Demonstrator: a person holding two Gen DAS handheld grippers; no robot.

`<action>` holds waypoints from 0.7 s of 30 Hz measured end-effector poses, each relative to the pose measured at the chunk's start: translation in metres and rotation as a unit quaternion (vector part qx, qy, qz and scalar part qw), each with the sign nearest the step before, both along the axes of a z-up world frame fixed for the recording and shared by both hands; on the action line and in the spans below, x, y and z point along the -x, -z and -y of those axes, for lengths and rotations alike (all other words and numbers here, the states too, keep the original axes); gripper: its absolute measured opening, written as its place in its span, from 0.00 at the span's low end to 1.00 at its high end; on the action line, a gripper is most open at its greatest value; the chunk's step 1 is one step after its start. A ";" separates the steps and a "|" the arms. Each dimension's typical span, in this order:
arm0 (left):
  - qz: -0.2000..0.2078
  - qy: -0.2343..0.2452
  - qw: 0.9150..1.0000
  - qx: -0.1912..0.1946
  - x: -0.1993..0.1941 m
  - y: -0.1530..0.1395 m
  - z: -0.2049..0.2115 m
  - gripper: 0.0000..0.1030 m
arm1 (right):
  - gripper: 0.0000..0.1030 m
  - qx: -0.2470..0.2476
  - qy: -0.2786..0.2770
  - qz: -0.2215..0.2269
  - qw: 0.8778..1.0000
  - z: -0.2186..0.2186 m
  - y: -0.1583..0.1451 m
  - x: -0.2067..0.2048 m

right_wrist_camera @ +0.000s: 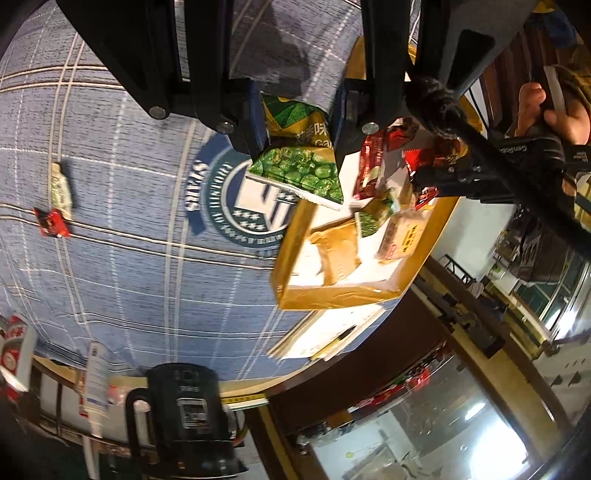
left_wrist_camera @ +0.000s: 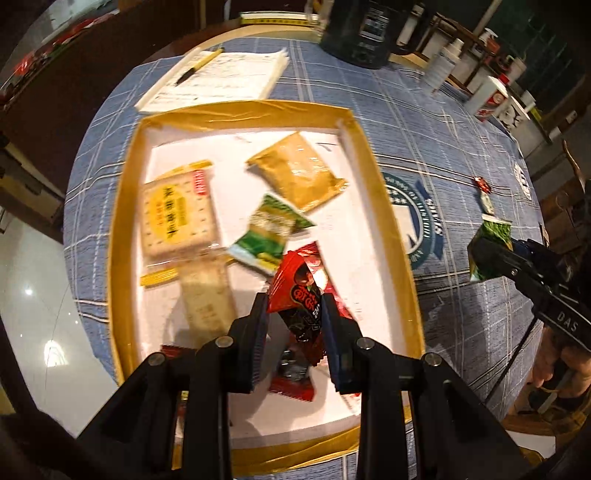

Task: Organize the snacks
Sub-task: 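Carry the red-black candy and green pea pack over the cardboard tray, then open both tools to drop the candy and green pack into the tray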

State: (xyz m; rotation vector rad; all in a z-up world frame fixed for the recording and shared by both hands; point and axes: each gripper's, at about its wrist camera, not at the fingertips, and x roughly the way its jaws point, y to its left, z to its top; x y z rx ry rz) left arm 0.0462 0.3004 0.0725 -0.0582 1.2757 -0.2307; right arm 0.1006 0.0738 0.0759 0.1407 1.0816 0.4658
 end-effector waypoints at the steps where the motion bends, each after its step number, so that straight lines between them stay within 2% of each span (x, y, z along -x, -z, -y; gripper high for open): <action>1: -0.001 -0.004 1.000 0.000 0.000 0.001 -0.004 0.29 | 0.29 0.000 -0.005 0.000 1.000 -0.004 0.000 0.000; 7: -0.014 -0.018 1.000 0.005 0.002 0.011 -0.018 0.29 | 0.29 -0.004 -0.025 -0.001 1.000 -0.026 0.001 -0.006; 21: -0.035 -0.020 0.999 0.016 -0.009 0.033 -0.018 0.29 | 0.29 0.002 -0.055 -0.015 0.998 -0.065 0.011 -0.019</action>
